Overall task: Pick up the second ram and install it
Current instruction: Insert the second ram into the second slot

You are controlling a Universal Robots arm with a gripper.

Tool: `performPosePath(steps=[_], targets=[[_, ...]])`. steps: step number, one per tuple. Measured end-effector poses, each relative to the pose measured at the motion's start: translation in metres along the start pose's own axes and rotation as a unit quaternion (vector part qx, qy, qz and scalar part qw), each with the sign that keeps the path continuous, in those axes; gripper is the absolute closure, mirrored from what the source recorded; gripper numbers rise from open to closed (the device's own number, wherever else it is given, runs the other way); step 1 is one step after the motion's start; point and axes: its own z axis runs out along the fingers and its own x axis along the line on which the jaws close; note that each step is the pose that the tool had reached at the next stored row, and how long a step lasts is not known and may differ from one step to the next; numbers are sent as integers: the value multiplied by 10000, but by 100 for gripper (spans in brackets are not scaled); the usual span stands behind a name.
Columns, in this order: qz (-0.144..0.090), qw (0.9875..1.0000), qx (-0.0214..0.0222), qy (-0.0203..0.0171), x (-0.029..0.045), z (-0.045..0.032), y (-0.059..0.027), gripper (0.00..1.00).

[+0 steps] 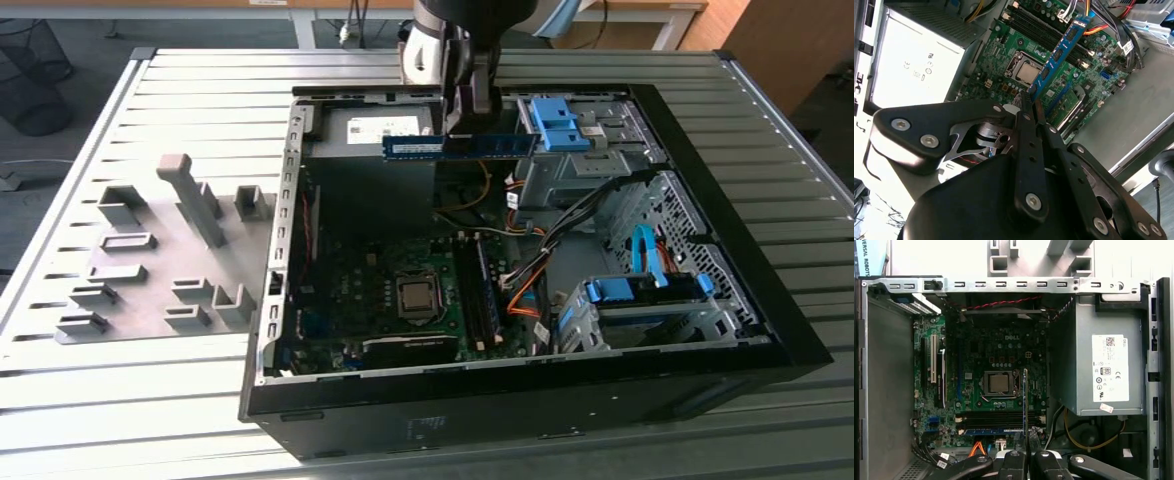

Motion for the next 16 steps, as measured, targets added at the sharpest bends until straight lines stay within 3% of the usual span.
performPosePath(steps=[16], targets=[[67,10000,2,-1,0,0,0,86]])
